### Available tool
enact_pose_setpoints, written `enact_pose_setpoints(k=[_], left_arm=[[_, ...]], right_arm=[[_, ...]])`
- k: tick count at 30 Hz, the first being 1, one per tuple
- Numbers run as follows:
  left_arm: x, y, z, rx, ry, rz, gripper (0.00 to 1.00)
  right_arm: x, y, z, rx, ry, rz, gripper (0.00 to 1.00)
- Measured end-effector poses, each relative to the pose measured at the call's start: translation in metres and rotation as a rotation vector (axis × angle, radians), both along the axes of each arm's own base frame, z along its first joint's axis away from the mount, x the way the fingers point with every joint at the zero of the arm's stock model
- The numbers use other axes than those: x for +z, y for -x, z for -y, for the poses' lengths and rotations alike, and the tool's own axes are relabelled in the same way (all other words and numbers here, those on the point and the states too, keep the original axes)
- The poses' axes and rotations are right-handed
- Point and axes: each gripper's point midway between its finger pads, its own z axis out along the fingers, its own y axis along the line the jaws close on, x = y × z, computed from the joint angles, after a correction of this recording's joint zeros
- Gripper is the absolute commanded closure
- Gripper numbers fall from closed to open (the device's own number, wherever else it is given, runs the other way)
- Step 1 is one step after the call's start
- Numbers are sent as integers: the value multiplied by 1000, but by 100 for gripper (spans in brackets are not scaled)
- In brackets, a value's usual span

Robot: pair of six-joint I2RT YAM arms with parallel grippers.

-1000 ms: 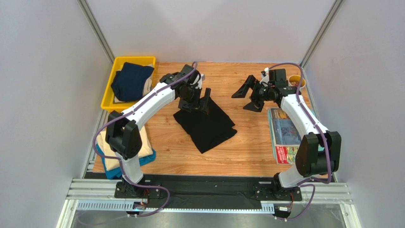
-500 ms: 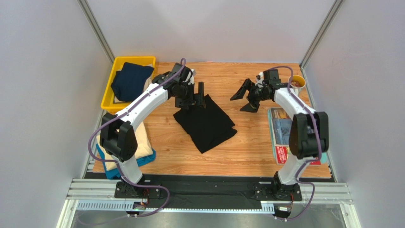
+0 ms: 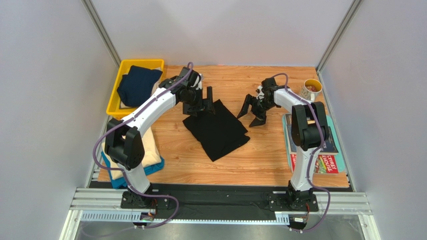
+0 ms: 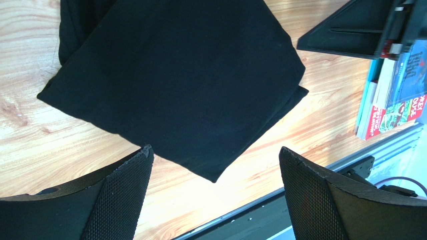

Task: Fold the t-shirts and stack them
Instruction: Move the tshirt to the center of the board

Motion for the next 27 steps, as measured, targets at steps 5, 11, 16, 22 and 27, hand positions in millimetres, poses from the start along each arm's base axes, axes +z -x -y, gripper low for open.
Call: enact_pose_setpoints(k=[5,11,16,22,27], left_arm=[[-1,0,-1,4,0,-4,0],[-1,0,-1,3,6,-7,0],[-1,1,0,1,12,-14,1],[-2,-1,-1,7,10,-16,1],[-4,-6,-8,29,-9,-6,1]], right_arm=[[-16,1,-3,28,15,-26,16],[-17,-8,-19,84,7,2,57],[-27,-1,-34,137,9,-14,100],[-18,-5,-35,148,16,-6,100],[14,-22,-30,144,40,63,100]])
